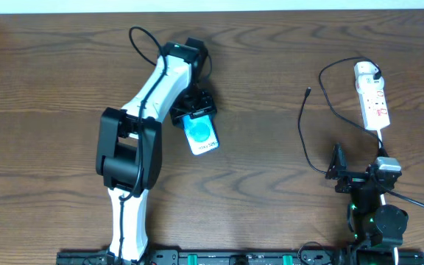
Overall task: Plug charger to phone and switch on socket
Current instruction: 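Raise the held phone and carry it rightward toward center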
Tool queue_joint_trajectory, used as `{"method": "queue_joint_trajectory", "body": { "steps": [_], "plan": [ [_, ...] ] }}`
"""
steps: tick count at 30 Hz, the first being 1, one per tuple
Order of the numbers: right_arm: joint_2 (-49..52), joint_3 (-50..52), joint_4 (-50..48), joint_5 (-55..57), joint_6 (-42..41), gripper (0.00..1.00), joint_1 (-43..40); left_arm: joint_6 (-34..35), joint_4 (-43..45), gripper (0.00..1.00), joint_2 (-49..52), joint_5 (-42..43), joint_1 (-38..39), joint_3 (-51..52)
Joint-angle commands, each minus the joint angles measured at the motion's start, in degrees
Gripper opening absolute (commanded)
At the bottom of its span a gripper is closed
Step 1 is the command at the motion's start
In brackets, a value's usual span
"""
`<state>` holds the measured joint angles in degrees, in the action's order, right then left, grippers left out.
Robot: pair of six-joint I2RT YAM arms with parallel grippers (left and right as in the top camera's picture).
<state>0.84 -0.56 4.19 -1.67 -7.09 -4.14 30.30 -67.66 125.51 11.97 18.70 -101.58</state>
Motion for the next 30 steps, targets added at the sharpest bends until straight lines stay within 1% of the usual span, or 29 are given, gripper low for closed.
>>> {"method": "queue_joint_trajectory", "body": {
  "steps": [1, 6, 10, 15, 30],
  "plan": [
    [-0.5, 0.3, 0.0, 0.0, 0.5, 0.99, 0.4, 1.7, 0.6, 0.71, -1.4, -5.7, 1.3, 0.3],
    [-0.5, 0.3, 0.0, 0.0, 0.5, 0.99, 0.4, 1.8, 3.4, 0.71, -1.4, -6.9, 2.4, 1.5],
    [-0.5, 0.3, 0.0, 0.0, 0.5, 0.99, 0.4, 3.1, 6.3, 0.71, -1.4, -6.9, 3.0, 4.5],
    [-0.5, 0.3, 0.0, 0.0, 0.5, 0.99, 0.4, 3.0, 8.6, 0.71, -1.4, -6.9, 3.0, 7.5],
    [-0.5, 0.3, 0.0, 0.0, 0.5, 0.99, 0.4, 3.1, 11.8, 0.72, -1.4, -7.1, 3.0, 10.4]
  ]
}}
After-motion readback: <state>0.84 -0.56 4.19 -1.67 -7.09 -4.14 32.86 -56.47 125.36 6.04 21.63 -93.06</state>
